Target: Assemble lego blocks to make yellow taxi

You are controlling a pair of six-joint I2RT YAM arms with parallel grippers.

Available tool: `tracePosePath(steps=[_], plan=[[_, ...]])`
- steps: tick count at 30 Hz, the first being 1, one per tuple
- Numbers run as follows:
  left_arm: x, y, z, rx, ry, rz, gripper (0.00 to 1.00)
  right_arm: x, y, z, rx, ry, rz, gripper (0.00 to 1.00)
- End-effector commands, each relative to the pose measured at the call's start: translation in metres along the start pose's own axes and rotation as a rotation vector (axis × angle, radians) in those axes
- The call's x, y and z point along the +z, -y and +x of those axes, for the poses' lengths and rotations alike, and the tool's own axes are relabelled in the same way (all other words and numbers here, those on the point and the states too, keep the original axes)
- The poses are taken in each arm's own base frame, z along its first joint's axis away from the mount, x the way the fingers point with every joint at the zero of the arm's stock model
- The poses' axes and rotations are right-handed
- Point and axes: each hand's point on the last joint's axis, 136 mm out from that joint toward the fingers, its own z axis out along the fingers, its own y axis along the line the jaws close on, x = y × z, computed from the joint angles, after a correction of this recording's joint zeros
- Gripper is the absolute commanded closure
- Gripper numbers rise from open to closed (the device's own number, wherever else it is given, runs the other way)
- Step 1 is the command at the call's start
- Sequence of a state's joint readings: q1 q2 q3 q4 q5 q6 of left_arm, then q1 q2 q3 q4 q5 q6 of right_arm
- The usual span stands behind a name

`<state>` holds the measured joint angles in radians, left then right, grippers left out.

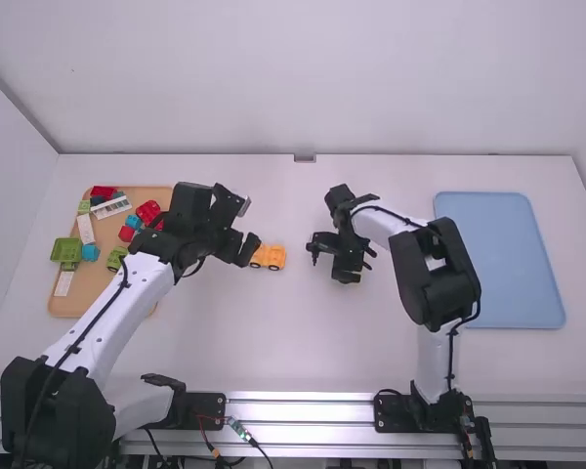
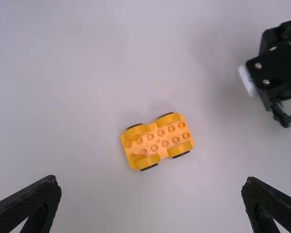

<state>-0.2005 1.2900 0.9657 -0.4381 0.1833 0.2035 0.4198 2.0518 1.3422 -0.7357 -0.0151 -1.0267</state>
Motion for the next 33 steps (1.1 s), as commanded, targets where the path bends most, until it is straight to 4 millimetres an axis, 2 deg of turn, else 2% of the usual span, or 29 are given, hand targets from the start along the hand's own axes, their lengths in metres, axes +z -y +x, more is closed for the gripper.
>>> tracePosePath(steps=[1, 2, 3, 4, 6, 11, 14, 17, 20, 24, 27, 29, 33], plan=[[-0.005, -0.016, 0.004, 0.018, -0.016, -0.102, 0.01, -0.066, 0.017, -0.033, -0.012, 0.176, 0.115, 0.01], [-0.005, -0.019, 0.005, -0.017, -0.02, -0.126, 0.01, -0.072, 0.016, -0.036, -0.017, 0.201, 0.12, 0.01], [-0.007, -0.029, 0.012, -0.116, -0.045, -0.185, 0.01, -0.087, 0.015, -0.04, -0.014, 0.257, 0.127, 0.01], [-0.008, -0.032, 0.014, -0.127, -0.052, -0.207, 0.01, -0.096, 0.015, -0.041, -0.011, 0.288, 0.129, 0.01], [-0.007, -0.032, 0.019, -0.036, -0.08, -0.206, 0.01, -0.12, 0.014, -0.042, 0.009, 0.38, 0.136, 0.01], [0.003, -0.005, 0.007, 0.263, -0.029, -0.03, 0.01, -0.147, 0.006, -0.037, 0.012, 0.517, 0.089, 0.01], [0.009, 0.007, 0.01, 0.422, -0.021, 0.045, 0.01, -0.149, 0.007, -0.031, 0.038, 0.567, 0.066, 0.01], [0.016, 0.018, 0.014, 0.508, -0.014, 0.117, 0.01, -0.146, 0.009, -0.026, 0.052, 0.594, 0.059, 0.01], [0.027, 0.034, 0.021, 0.667, 0.006, 0.235, 0.01, -0.14, 0.019, -0.02, 0.102, 0.635, 0.085, 0.01], [0.048, 0.029, 0.022, 0.679, 0.008, 0.246, 0.01, -0.137, 0.034, -0.016, 0.181, 0.669, 0.184, 0.01], [0.054, 0.033, 0.026, 0.704, 0.041, 0.328, 0.01, -0.138, 0.036, -0.011, 0.209, 0.676, 0.269, 0.01], [0.052, 0.031, 0.026, 0.666, 0.087, 0.392, 0.01, -0.139, 0.028, -0.005, 0.21, 0.682, 0.325, 0.01], [0.046, 0.017, 0.028, 0.666, 0.129, 0.41, 0.01, -0.141, 0.008, 0.002, 0.184, 0.703, 0.37, 0.01]])
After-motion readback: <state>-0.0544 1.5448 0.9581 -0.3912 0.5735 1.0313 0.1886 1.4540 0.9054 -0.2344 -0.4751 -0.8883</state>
